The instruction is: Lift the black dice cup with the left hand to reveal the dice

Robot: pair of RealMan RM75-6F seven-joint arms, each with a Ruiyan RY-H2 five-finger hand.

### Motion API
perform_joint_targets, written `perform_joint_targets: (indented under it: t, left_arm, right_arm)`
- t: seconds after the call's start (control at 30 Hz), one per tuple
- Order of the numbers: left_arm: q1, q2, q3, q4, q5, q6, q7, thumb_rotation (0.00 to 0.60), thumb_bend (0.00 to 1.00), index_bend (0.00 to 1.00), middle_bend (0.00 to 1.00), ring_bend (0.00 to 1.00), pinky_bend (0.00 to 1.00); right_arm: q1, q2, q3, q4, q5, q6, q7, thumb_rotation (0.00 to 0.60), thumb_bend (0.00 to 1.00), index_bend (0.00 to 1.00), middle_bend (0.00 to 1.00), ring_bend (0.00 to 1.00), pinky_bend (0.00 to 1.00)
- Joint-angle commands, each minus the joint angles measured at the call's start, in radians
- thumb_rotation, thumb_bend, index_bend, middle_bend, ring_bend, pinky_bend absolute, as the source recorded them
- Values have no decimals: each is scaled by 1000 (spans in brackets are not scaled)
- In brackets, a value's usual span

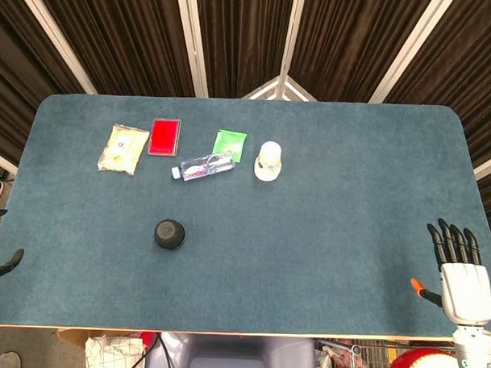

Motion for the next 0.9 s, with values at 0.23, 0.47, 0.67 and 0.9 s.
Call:
perform_joint_targets:
  t: [0.23,0.47,0.67,0.9]
  left_arm:
    - [2,-6,15,5,34,11,-10,600,314,256,144,0,0]
    - [-12,-18,30,22,63,-12,-31,600,274,209,120,0,0]
    - [-30,-58,46,74,120,-15,-85,600,220,154,86,0,0]
    - [-100,-80,61,48,128,-148,-204,600,205,126,64,0,0]
  right_arm:
    - [-5,-2,-3,-7,-2,9,-5,600,151,42,23,30,11]
    - [-14,14,-2,-14,4,17,19,600,150,42,24,31,11]
    - [-16,14,-8,-12,4,10,21,600,151,42,24,30,11]
    - [-17,16,-9,-6,11,3,43,600,151,42,23,30,10]
